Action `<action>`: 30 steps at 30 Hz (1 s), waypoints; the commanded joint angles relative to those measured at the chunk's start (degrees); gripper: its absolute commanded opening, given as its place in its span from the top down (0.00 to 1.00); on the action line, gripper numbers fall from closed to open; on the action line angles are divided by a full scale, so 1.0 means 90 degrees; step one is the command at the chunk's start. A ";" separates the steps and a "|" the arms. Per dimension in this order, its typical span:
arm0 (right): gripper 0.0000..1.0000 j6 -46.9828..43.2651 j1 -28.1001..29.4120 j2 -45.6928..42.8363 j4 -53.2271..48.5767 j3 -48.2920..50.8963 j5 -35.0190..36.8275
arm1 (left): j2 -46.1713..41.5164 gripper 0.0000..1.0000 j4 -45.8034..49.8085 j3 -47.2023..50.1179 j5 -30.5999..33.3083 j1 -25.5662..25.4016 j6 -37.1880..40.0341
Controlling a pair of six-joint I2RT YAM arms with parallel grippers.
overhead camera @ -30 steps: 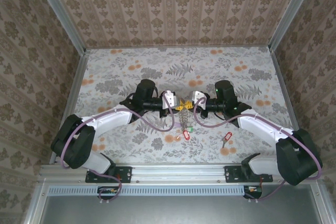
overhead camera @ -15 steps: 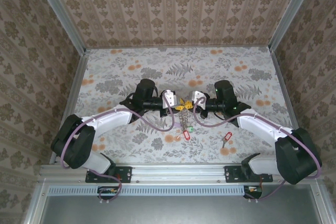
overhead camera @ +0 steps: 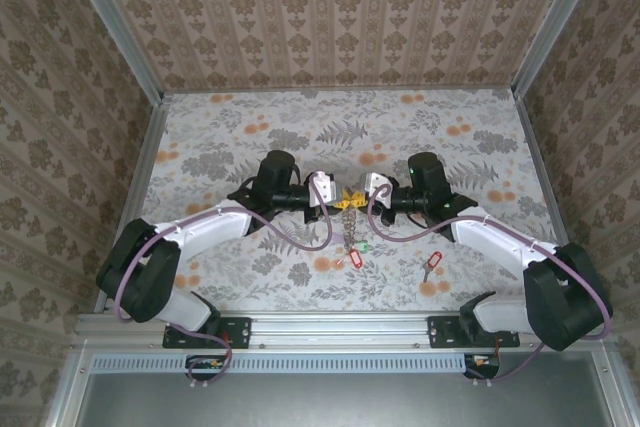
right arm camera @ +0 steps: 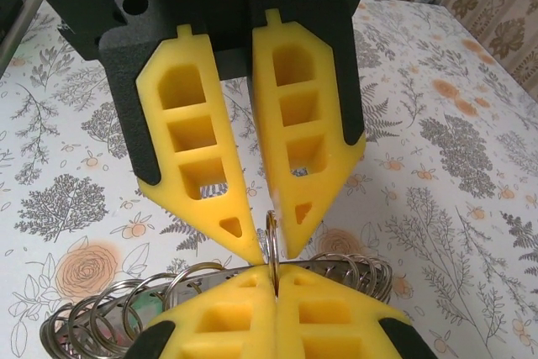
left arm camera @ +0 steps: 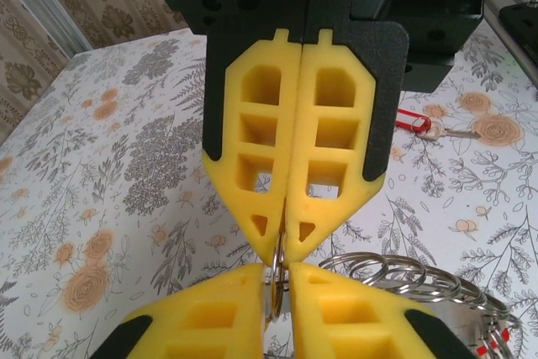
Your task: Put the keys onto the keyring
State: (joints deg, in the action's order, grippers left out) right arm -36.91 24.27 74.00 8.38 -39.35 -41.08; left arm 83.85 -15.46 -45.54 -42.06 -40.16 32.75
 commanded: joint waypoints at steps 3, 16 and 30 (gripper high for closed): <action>1.00 0.0116 0.0020 -0.0039 0.0202 -0.0171 -0.0162 | -0.0152 0.83 0.0311 -0.0135 0.0033 0.0003 0.0238; 1.00 0.0141 0.0024 -0.0027 0.0123 -0.0234 -0.0241 | -0.0167 0.87 0.0093 -0.0164 -0.0181 0.0012 0.0034; 1.00 0.0224 0.0028 -0.0038 0.0104 -0.0255 -0.0316 | -0.0131 0.98 -0.0079 -0.0129 -0.0101 0.0010 -0.0065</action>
State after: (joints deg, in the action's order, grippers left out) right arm -35.75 24.27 74.00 8.49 -39.59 -41.19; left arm 83.83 -15.27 -45.54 -41.95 -40.05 32.49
